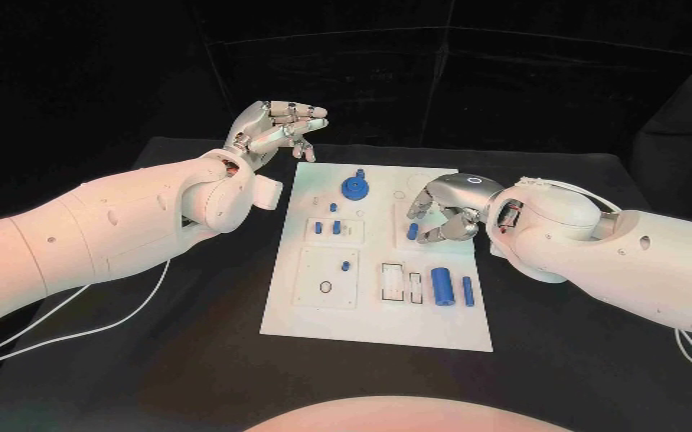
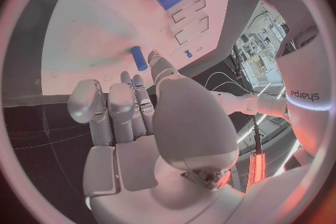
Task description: Assemble the parts on the task board
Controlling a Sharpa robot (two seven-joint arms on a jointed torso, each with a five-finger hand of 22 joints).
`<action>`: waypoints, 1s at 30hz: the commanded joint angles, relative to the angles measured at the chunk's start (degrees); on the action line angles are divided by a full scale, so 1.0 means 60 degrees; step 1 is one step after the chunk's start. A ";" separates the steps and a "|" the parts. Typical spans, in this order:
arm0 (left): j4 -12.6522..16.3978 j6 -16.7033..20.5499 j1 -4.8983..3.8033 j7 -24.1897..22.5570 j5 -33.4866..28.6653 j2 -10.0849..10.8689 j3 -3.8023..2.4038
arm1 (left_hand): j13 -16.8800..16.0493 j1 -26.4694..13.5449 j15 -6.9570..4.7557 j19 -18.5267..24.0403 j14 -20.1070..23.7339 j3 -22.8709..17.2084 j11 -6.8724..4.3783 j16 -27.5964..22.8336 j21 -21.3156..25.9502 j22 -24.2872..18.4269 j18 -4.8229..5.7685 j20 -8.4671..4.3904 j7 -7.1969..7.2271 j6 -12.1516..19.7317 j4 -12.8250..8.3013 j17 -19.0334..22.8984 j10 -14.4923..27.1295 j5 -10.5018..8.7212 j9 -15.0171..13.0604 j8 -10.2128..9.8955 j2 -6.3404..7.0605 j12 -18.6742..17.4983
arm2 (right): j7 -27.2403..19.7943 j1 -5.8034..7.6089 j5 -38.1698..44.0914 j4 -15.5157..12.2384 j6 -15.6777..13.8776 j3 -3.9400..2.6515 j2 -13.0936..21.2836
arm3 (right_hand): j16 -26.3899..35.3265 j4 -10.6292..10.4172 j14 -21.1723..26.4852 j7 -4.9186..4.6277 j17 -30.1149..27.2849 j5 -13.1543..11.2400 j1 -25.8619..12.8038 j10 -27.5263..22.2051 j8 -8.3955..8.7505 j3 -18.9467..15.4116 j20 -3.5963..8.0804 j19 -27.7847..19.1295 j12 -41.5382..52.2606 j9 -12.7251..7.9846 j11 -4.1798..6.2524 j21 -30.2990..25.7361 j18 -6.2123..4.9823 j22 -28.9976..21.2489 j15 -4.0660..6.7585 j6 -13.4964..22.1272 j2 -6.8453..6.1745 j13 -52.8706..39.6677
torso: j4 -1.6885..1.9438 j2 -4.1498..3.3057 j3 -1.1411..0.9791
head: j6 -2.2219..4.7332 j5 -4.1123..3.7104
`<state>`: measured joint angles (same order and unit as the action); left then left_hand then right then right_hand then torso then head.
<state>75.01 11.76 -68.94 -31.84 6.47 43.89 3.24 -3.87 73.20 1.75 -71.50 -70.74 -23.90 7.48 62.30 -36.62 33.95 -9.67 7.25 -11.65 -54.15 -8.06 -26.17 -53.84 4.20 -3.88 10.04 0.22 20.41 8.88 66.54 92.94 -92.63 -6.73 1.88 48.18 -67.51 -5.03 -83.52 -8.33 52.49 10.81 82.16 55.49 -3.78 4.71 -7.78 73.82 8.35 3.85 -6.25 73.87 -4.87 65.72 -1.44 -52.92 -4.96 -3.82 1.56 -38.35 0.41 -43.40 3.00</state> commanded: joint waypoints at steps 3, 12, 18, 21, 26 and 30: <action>-0.0015 -0.0099 -0.0017 -0.0064 -0.0031 -0.0021 -0.0006 | 0.0010 -0.0032 0.0023 0.0088 0.0060 -0.0047 -0.0005 -0.0036 0.0065 -0.0012 -0.0130 0.0002 -0.0010 0.0046 -0.0031 0.0006 0.0065 0.0062 -0.0006 0.0041 -0.0092 0.0032 | -0.0038 0.0006 0.0186 0.0090 0.0363 -0.0002 -0.0151 | -0.0066 0.0045 -0.0056 -0.0054 0.0060 0.0026 0.0137 0.0232 0.0008 -0.0039 0.0072 0.0020 0.0156 0.0018 0.0021 -0.0016 -0.0140 0.0045 0.0049 -0.0025 0.0236 -0.0004 | -0.0009 0.0000 -0.0008 | -0.0014 0.0018; -0.0037 -0.0080 -0.0017 -0.0057 -0.0031 -0.0039 -0.0006 | 0.0010 -0.0032 0.0023 0.0088 0.0060 -0.0047 -0.0005 -0.0036 0.0065 -0.0012 -0.0130 0.0002 -0.0010 0.0046 -0.0031 0.0006 0.0065 0.0062 -0.0006 0.0041 -0.0092 0.0032 | -0.0055 -0.0002 0.0205 0.0218 0.0388 0.0000 -0.0338 | -0.0279 0.0096 -0.0136 -0.0048 0.0298 -0.0155 0.0488 0.1006 -0.0054 0.0239 0.0183 0.0198 0.0372 0.0042 0.0180 0.0159 -0.0088 0.0278 0.0182 -0.0356 0.0621 0.0029 | -0.0009 -0.0003 -0.0005 | -0.0040 0.0019; -0.0043 -0.0089 -0.0017 -0.0048 -0.0031 -0.0044 -0.0006 | 0.0010 -0.0032 0.0023 0.0088 0.0060 -0.0047 -0.0005 -0.0036 0.0065 -0.0012 -0.0130 0.0002 -0.0010 0.0046 -0.0031 0.0006 0.0065 0.0062 -0.0006 0.0041 -0.0092 0.0032 | 0.0031 -0.0009 0.0358 0.0281 0.0520 0.0001 -0.0386 | -0.0358 0.0194 -0.0155 -0.0041 0.0373 -0.0351 0.0789 0.1489 -0.0191 0.0705 0.0255 0.0300 0.0325 0.0086 0.0241 0.0279 -0.0051 0.0440 0.0241 -0.0845 0.0746 0.0036 | -0.0021 0.0000 -0.0005 | -0.0063 0.0022; -0.0048 -0.0101 -0.0017 -0.0048 -0.0031 -0.0045 -0.0006 | 0.0010 -0.0032 0.0023 0.0088 0.0060 -0.0047 -0.0005 -0.0036 0.0065 -0.0012 -0.0130 0.0002 -0.0010 0.0046 -0.0031 0.0006 0.0065 0.0062 -0.0006 0.0041 -0.0092 0.0032 | 0.0068 -0.0011 0.0396 0.0321 0.0523 0.0001 -0.0399 | -0.0348 0.0256 -0.0146 -0.0053 0.0340 -0.0358 0.0881 0.1561 -0.0259 0.0908 0.0263 0.0291 0.0250 0.0105 0.0236 0.0281 -0.0051 0.0439 0.0246 -0.1056 0.0739 0.0042 | -0.0021 0.0003 -0.0003 | -0.0066 0.0019; -0.0057 -0.0121 -0.0017 -0.0045 -0.0031 -0.0046 -0.0006 | 0.0010 -0.0032 0.0023 0.0088 0.0060 -0.0047 -0.0005 -0.0036 0.0065 -0.0012 -0.0130 0.0002 -0.0010 0.0046 -0.0031 0.0006 0.0065 0.0062 -0.0006 0.0041 -0.0092 0.0032 | 0.0136 -0.0013 0.0470 0.0373 0.0517 0.0002 -0.0420 | -0.0358 0.0289 -0.0142 -0.0057 0.0338 -0.0375 0.0890 0.1628 -0.0262 0.1132 0.0263 0.0289 0.0154 0.0093 0.0239 0.0294 -0.0049 0.0455 0.0239 -0.1161 0.0692 0.0043 | -0.0007 0.0003 -0.0009 | -0.0056 0.0017; -0.0065 -0.0136 -0.0017 -0.0032 -0.0031 -0.0043 -0.0006 | 0.0010 -0.0032 0.0023 0.0088 0.0060 -0.0047 -0.0005 -0.0036 0.0065 -0.0012 -0.0130 0.0002 -0.0010 0.0046 -0.0031 0.0006 0.0065 0.0062 -0.0006 0.0041 -0.0092 0.0032 | 0.0125 -0.0018 0.0621 0.0397 0.0473 0.0002 -0.0458 | -0.0367 0.0313 -0.0140 -0.0042 0.0337 -0.0402 0.0870 0.1678 -0.0246 0.1317 0.0264 0.0286 0.0074 0.0077 0.0245 0.0304 -0.0048 0.0467 0.0239 -0.1213 0.0628 0.0042 | -0.0019 0.0003 -0.0004 | -0.0075 0.0026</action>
<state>74.62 11.69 -68.93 -31.81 6.47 43.68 3.24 -3.87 73.20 1.75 -71.50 -70.74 -23.90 7.48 62.30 -36.62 33.96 -9.67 7.25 -11.65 -54.15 -8.06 -26.17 -53.84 4.20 -3.88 10.04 0.22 20.41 9.30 66.38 95.16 -90.32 -4.23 1.90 45.50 -69.33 -3.12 -84.15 -8.52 54.55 8.77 87.31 65.15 -5.28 12.38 -6.23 75.37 8.99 4.36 -4.84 75.39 -4.88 68.47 -0.39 -59.88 -0.73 -3.63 1.46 -38.34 0.37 -43.76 3.09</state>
